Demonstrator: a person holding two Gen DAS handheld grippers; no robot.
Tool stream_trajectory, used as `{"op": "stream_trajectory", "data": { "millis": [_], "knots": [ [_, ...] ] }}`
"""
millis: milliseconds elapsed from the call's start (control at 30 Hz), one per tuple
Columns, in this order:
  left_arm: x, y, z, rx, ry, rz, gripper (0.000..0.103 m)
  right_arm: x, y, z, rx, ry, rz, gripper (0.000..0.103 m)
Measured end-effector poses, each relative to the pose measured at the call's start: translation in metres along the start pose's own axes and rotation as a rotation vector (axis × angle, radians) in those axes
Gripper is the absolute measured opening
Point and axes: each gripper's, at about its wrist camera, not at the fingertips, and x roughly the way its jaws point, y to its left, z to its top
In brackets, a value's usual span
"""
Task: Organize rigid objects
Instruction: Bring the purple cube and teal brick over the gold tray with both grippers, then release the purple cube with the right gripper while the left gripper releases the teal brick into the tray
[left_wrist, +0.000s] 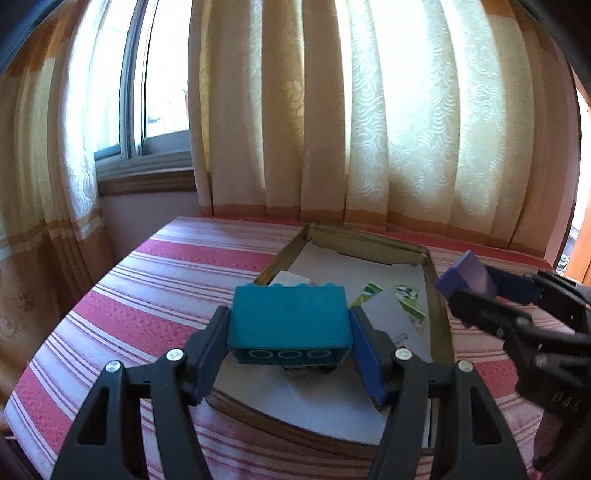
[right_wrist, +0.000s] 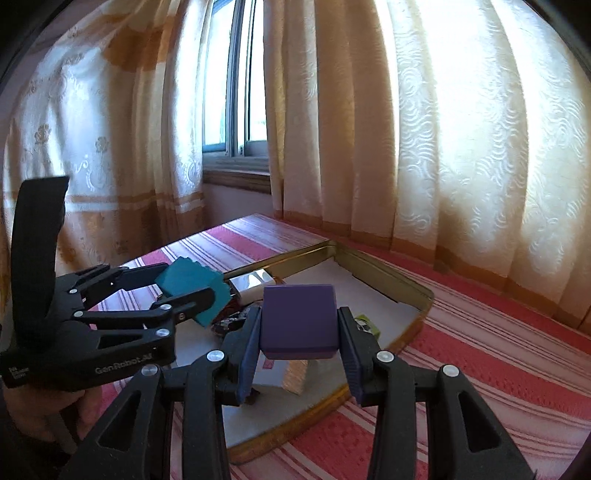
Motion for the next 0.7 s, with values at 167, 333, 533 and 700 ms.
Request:
{"op": "stream_trajectory", "data": {
  "millis": [167,333,533,700],
  "knots": [
    [0.015,-0.001,0.002,-0.008,0.042,-0.017,0.064,0.022,-0.002,0.007,0.011,0.045,-0.023,0.043],
    [0.020,-0.007,-0.001,0.003,0.062,-0.020,0.064,0.034,-0.008,0.005,0.024,0.077,-0.042,0.043],
    [0.024,-0.014,-0.002,0.022,0.075,-0.030,0.064,0.041,-0.015,0.001,0.038,0.102,-0.051,0.043],
    [0.023,-0.016,-0.003,0.022,0.082,-0.033,0.064,0.041,-0.017,0.000,0.047,0.112,-0.029,0.043]
  ]
}}
